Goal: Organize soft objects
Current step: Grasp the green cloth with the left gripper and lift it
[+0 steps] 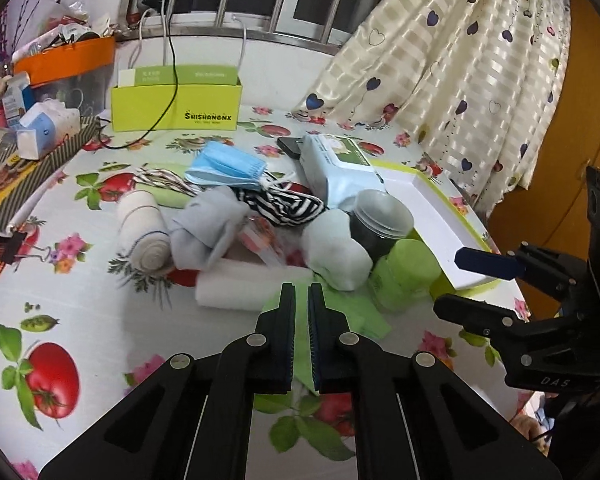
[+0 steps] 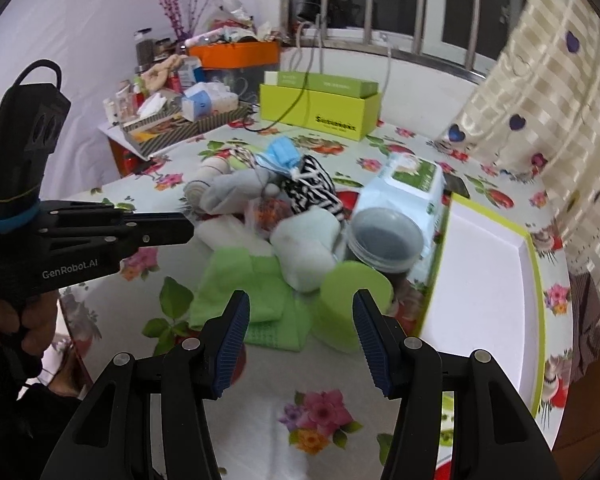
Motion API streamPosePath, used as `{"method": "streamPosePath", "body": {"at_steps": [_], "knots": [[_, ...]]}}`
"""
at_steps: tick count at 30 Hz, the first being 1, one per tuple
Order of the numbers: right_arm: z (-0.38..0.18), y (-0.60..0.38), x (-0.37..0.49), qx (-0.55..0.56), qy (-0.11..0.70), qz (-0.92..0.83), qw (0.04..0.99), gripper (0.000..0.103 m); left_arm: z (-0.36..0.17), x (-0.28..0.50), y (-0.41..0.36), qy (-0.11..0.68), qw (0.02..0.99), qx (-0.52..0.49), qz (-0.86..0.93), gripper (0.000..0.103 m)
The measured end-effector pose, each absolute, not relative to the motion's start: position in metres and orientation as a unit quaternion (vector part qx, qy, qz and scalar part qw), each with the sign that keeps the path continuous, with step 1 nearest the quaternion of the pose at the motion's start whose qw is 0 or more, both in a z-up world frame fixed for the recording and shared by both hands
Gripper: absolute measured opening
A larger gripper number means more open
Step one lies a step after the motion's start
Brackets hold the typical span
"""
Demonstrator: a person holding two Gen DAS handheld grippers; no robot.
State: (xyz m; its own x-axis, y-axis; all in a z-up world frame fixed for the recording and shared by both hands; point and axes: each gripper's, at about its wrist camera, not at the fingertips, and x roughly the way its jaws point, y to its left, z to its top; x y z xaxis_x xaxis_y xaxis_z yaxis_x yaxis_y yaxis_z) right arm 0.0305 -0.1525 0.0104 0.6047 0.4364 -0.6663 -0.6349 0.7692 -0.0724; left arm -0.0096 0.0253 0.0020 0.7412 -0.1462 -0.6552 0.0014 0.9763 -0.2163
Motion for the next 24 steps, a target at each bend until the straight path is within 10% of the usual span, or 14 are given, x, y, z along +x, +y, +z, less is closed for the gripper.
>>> {"method": "streamPosePath", "body": {"at_steps": [5,9,24], "knots": [[0.013,-0.146,0.032,-0.155,0.323,0.308,0.882,0.053,-0.023,0.002,0.014,0.406,0.908,-0.08,-0.064,0.014],[0.011,-0.146,0.034,-0.155,0.328,0.304,0.881,0.053,-0.038,0.01,0.009,0.422,0.9,-0.079,-0.079,0.05],[0.006,-0.159,0.039,-0.143,0.334,0.294,0.884,0.053,-0.061,0.016,-0.034,0.428,0.902,0.028,-0.046,0.058]]}}
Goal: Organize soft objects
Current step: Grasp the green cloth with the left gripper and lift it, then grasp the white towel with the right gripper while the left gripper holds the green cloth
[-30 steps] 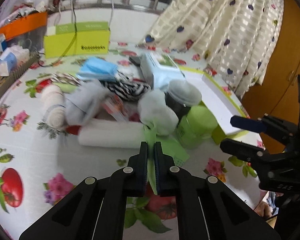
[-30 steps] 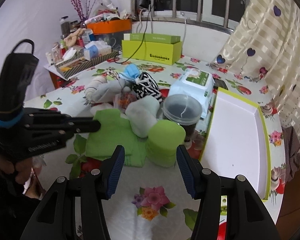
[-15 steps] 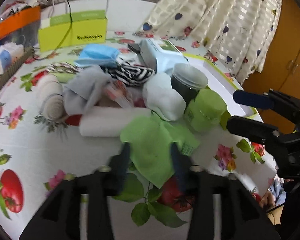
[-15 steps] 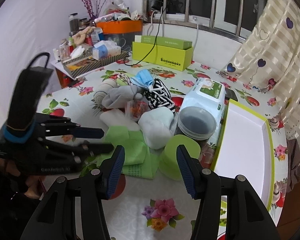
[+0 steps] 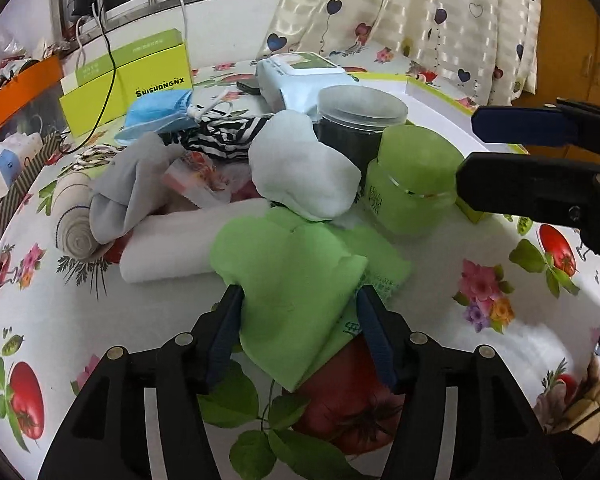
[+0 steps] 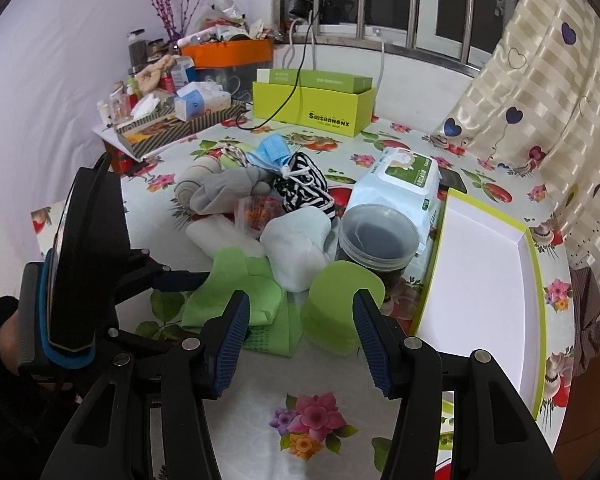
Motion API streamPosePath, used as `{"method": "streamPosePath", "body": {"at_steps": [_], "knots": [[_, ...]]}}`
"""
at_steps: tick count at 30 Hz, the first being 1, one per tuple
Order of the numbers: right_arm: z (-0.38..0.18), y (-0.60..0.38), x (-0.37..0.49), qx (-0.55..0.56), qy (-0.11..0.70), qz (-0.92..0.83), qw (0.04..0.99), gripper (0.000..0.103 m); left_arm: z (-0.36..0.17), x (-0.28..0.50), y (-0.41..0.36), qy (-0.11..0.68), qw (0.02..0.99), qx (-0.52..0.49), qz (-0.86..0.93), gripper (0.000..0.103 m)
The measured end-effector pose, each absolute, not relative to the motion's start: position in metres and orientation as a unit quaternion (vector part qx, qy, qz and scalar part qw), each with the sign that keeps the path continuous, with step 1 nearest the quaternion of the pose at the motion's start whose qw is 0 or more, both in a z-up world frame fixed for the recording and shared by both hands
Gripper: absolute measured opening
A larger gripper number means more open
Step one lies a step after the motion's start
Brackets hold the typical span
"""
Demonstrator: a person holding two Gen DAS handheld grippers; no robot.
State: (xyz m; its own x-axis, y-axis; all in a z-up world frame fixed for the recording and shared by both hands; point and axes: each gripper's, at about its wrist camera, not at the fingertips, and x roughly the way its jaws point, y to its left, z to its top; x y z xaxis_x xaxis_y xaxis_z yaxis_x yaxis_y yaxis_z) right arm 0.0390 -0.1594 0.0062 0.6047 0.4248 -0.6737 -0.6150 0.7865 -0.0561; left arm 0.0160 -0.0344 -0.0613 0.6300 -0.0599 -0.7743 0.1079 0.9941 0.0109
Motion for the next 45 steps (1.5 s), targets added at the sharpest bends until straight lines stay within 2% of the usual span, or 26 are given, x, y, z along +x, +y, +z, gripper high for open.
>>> {"method": "streamPosePath", "body": {"at_steps": [2,3,6,22,38,45], "knots": [[0.006,-0.16,0.038,-0.142,0.334,0.293,0.885,0.053,-0.059,0.015,-0.033,0.426,0.903,0.026,-0.05,0.035],[0.006,-0.16,0.038,-0.142,0.333,0.293,0.885,0.053,-0.058,0.016,-0.034,0.426,0.903,0.026,-0.051,0.015],[0.007,-0.161,0.037,-0.141,0.332,0.296,0.885,0.053,-0.057,0.014,-0.03,0.427,0.902,0.015,-0.055,0.01],[0.006,-0.102,0.045,-0.187,0.33,0.348,0.857,0.053,-0.014,-0.022,0.056,0.359,0.929,-0.089,0.004,0.009],[0.0,-0.049,0.066,-0.171,0.347,0.384,0.839,0.053,-0.008,-0.066,0.086,0.351,0.93,-0.105,-0.03,0.009],[-0.023,-0.016,0.078,-0.164,0.385,0.398,0.816,0.053,0.0,-0.075,0.12,0.327,0.935,-0.132,0.036,0.009]]}}
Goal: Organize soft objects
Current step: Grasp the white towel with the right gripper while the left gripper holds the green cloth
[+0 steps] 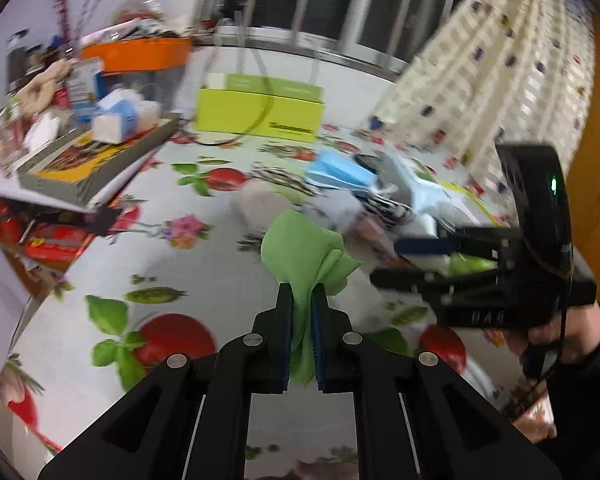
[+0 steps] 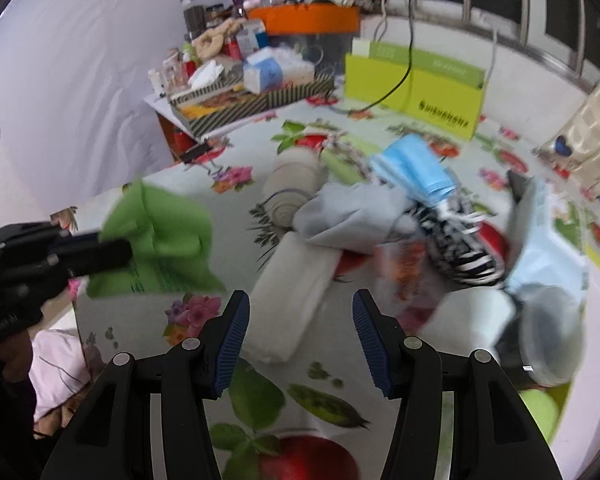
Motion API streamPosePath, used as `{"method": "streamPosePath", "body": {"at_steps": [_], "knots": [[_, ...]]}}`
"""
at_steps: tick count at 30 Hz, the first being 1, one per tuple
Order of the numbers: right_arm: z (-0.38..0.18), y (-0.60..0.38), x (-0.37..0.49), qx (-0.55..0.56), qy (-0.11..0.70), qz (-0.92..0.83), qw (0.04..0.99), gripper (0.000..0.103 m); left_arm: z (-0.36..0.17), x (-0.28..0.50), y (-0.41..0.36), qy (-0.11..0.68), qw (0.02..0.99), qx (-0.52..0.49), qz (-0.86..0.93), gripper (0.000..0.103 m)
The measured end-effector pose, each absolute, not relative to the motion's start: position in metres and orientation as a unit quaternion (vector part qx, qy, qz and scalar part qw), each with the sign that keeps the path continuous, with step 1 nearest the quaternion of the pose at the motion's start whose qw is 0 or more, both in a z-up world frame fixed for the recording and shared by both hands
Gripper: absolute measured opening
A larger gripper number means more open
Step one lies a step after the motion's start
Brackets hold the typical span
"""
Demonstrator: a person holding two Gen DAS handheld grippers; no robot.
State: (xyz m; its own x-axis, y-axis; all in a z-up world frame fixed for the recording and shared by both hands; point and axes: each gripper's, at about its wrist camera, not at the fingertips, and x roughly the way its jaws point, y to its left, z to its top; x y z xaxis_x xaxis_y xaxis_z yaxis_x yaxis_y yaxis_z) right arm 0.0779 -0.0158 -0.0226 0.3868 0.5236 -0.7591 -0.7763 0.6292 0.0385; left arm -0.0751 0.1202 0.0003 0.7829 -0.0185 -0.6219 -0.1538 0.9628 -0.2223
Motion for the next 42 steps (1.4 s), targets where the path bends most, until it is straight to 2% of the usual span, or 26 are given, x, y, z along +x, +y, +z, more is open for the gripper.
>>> {"method": "streamPosePath", "body": {"at_steps": [8,9,10,11,13,15,28,42], "knots": [[-0.057,0.01,0.093,-0.157,0.429,0.391,0.799,0.053,-0.013,-0.06,0.137,0.345,0.923,-0.152,0.076,0.009],[-0.058,0.01,0.092,-0.156,0.43,0.392,0.798,0.049,-0.014,-0.058,0.139,0.347,0.922,-0.153,0.079,0.009],[-0.058,0.011,0.092,-0.157,0.426,0.392,0.8,0.038,-0.015,-0.057,0.139,0.348,0.921,-0.155,0.082,0.009],[-0.057,0.01,0.09,-0.155,0.424,0.397,0.799,0.034,-0.016,-0.055,0.14,0.35,0.919,-0.157,0.086,0.009],[-0.054,0.009,0.087,-0.157,0.416,0.397,0.803,0.026,-0.017,-0.053,0.139,0.352,0.918,-0.158,0.092,0.009],[-0.05,0.003,0.082,-0.158,0.408,0.399,0.806,0.024,-0.016,-0.052,0.138,0.352,0.918,-0.159,0.097,0.009],[-0.006,-0.039,0.041,-0.144,0.346,0.427,0.823,0.024,0.0,-0.043,0.111,0.345,0.922,-0.146,0.103,0.009],[0.032,-0.08,0.039,-0.121,0.294,0.405,0.857,0.024,0.025,-0.022,0.073,0.329,0.935,-0.116,0.072,0.009]]}}
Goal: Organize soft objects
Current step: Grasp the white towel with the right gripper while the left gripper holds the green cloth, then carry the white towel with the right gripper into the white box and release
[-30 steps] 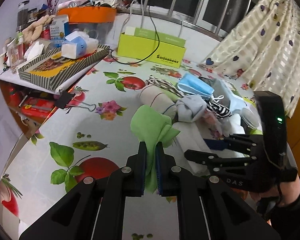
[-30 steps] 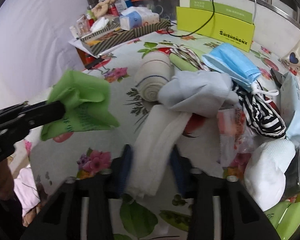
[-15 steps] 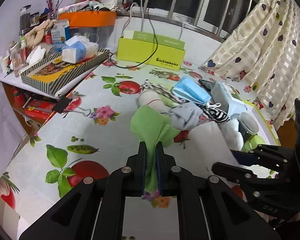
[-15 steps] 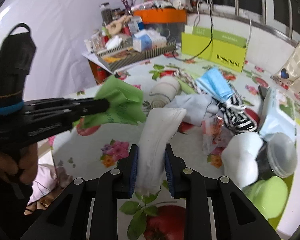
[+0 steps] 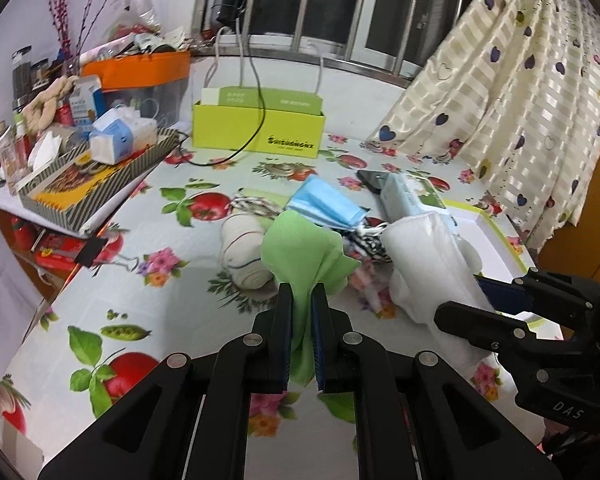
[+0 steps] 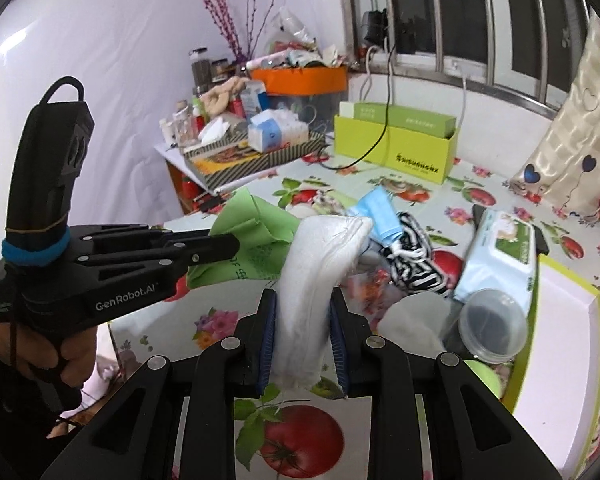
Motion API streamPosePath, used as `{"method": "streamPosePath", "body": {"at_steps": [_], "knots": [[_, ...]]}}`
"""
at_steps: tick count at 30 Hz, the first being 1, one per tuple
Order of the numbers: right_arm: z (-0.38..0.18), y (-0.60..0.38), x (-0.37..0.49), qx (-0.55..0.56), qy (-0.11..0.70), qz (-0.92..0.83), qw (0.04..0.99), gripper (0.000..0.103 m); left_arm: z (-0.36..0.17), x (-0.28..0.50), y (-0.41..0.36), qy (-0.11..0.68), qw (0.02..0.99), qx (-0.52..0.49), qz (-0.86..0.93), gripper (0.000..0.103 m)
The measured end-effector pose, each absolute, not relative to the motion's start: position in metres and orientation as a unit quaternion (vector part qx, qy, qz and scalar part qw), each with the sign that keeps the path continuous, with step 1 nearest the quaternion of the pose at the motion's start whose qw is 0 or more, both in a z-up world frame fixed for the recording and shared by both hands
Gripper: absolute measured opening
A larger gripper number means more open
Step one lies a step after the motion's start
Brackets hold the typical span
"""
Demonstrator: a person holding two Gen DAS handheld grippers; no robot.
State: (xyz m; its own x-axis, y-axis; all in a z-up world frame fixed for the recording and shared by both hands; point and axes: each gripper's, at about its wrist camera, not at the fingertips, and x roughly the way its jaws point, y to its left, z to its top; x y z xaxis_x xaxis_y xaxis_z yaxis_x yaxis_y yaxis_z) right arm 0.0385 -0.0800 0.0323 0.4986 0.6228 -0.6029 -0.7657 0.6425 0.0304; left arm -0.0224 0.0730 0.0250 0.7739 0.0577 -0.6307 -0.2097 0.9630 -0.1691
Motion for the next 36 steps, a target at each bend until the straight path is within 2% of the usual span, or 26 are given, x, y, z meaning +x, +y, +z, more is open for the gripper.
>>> {"method": "streamPosePath", "body": {"at_steps": [19,36], "knots": [[0.054,-0.162,0.063,-0.076,0.269,0.332,0.901,0.024,0.054,0.02,0.021,0.311,0.945,-0.096,-0.008,0.009],[0.036,-0.272,0.095,-0.017,0.287,0.237,0.928,0.024,0.071,0.075,-0.065,0.313,0.943,-0.062,-0.091,0.009]]}}
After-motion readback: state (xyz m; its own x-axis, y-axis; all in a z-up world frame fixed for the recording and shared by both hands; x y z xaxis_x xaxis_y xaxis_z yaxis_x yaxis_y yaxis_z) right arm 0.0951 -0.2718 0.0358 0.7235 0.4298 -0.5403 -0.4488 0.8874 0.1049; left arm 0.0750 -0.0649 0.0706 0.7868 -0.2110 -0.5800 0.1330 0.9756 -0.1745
